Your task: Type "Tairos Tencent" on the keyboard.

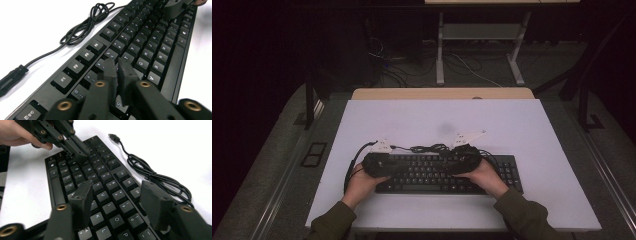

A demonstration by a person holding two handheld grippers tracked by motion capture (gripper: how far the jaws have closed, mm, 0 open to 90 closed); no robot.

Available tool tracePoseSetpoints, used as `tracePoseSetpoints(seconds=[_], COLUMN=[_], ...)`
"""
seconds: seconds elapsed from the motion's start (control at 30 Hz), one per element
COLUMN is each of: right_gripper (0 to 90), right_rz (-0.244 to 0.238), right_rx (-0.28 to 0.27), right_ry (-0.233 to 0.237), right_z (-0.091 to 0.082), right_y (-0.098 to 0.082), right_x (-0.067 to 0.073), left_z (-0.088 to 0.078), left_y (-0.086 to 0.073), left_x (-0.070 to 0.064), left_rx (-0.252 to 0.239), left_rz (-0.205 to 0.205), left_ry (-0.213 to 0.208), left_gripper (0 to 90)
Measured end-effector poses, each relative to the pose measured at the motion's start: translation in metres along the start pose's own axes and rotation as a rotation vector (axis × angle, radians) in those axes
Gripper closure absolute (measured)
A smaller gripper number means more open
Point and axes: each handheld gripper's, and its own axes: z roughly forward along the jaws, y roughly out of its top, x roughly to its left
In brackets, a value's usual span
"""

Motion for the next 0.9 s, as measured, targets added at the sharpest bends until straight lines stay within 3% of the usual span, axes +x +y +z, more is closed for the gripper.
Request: tracePoseSetpoints(seconds=[0.33,0.6,0.73,0.9], right_gripper=[68.8,87.6,89.2,89.2], right_rz=[-0.019,-0.032,-0.038,-0.046], right_rx=[0.009,0.033,0.047,0.056], right_ry=[0.050,0.077,0.091,0.101], right_z=[0.004,0.007,0.011,0.014], right_y=[0.001,0.000,-0.001,-0.001], right_x=[0.007,0.011,0.014,0.017], left_z=[-0.002,-0.003,-0.002,-0.002], left_y=[0.000,0.001,0.001,0.000], left_x=[-0.001,-0.002,-0.002,-0.002], left_rx=[-0.020,-0.049,-0.053,-0.055], left_rz=[-0.005,-0.019,-0.023,-0.027], left_ry=[0.027,0.043,0.048,0.050], left_gripper=[49.7,32.9,23.7,21.5])
